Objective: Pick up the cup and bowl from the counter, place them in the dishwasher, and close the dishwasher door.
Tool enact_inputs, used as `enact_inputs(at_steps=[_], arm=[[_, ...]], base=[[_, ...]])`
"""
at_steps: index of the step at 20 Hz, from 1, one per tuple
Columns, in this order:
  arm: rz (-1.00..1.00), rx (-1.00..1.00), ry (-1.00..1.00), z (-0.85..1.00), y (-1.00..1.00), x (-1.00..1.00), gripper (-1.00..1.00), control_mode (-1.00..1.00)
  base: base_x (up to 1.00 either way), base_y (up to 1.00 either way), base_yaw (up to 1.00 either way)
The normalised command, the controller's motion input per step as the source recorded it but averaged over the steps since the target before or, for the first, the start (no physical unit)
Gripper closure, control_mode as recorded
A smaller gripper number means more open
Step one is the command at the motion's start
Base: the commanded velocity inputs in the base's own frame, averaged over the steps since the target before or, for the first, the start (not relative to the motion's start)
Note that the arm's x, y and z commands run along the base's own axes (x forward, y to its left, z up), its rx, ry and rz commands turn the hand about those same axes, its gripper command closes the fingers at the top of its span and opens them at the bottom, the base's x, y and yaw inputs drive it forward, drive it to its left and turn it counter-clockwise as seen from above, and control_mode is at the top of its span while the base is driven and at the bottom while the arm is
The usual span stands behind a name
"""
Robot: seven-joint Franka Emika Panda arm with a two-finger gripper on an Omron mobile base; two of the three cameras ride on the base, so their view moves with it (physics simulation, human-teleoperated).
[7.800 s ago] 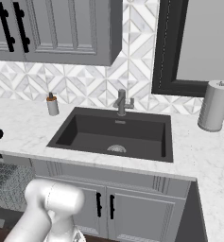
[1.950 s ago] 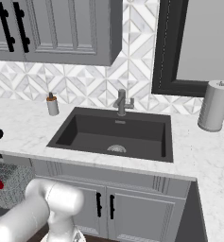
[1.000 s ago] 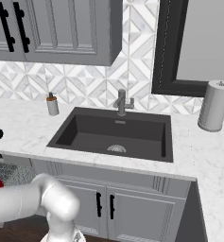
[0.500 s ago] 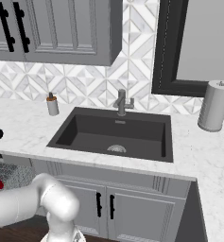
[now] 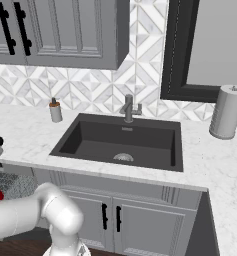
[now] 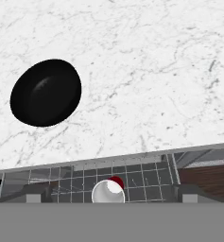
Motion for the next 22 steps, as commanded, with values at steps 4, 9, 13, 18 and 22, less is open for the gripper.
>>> enact_inputs(at_steps=[4, 9, 13, 18, 22], arm=[[0.00, 0.00, 0.00, 0.00, 0.04, 0.43, -1.00, -1.00], [0.06, 0.00, 0.00, 0.00, 0.15, 0.02, -1.00, -1.00], [0.05, 0.00, 0.00, -0.09, 0.11, 0.05, -1.00, -1.00], [0.05, 0.00, 0.00, -0.26, 0.00, 0.13, -1.00, -1.00], [0.02, 0.00, 0.00, -0.11, 0.00, 0.09, -1.00, -1.00]], base=[[0.00, 0.00, 0.00], [0.00, 0.00, 0.00], [0.00, 0.00, 0.00], [0.00, 0.00, 0.00], [0.00, 0.00, 0.00]])
